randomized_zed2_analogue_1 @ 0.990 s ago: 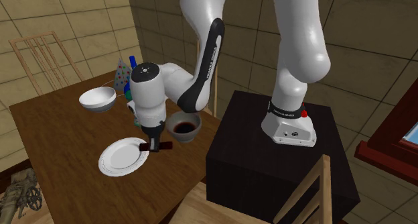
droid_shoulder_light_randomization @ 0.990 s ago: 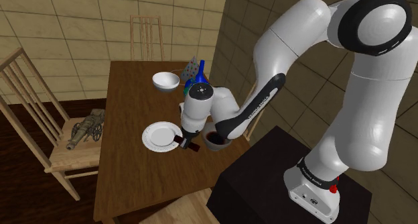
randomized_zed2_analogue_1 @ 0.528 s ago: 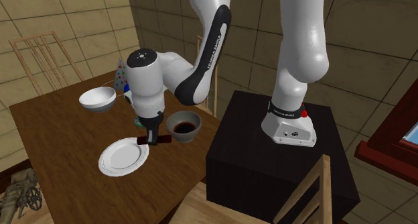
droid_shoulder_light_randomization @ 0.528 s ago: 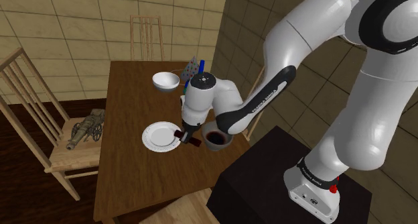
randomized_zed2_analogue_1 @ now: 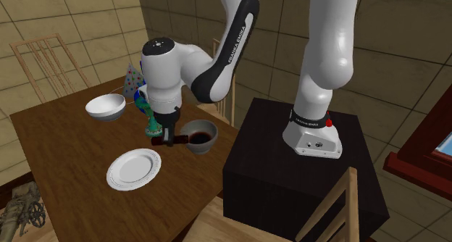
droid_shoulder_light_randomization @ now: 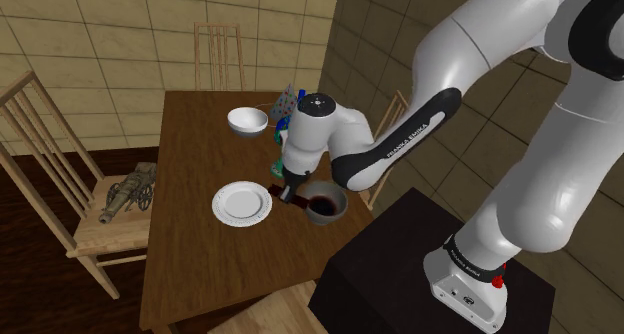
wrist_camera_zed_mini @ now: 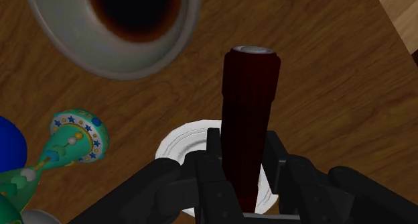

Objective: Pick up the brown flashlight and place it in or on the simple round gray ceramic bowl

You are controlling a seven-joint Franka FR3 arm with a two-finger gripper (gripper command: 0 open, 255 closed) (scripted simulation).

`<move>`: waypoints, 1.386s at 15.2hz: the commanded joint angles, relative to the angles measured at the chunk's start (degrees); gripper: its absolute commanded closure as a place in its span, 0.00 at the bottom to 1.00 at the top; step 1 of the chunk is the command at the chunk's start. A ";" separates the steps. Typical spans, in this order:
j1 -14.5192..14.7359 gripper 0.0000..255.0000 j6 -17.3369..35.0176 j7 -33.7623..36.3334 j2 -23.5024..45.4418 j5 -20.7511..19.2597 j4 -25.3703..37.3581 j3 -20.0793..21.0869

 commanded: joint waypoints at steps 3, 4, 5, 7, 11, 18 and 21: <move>-3.90 1.00 3.84 -6.16 -4.72 2.18 -6.59 -1.29; -4.82 1.00 4.76 -7.92 -5.81 2.77 -8.11 -1.80; -5.76 1.00 5.66 -9.74 -6.84 3.37 -9.56 -2.33; -7.52 1.00 7.36 -13.56 -8.78 4.58 -12.30 -3.60; -10.87 1.00 10.49 -22.16 -12.16 7.02 -17.16 -7.05; -11.67 1.00 15.02 -10.11 -4.55 -8.14 -15.47 -9.22; -10.47 1.00 16.52 -4.29 -1.21 -15.22 -14.22 -11.68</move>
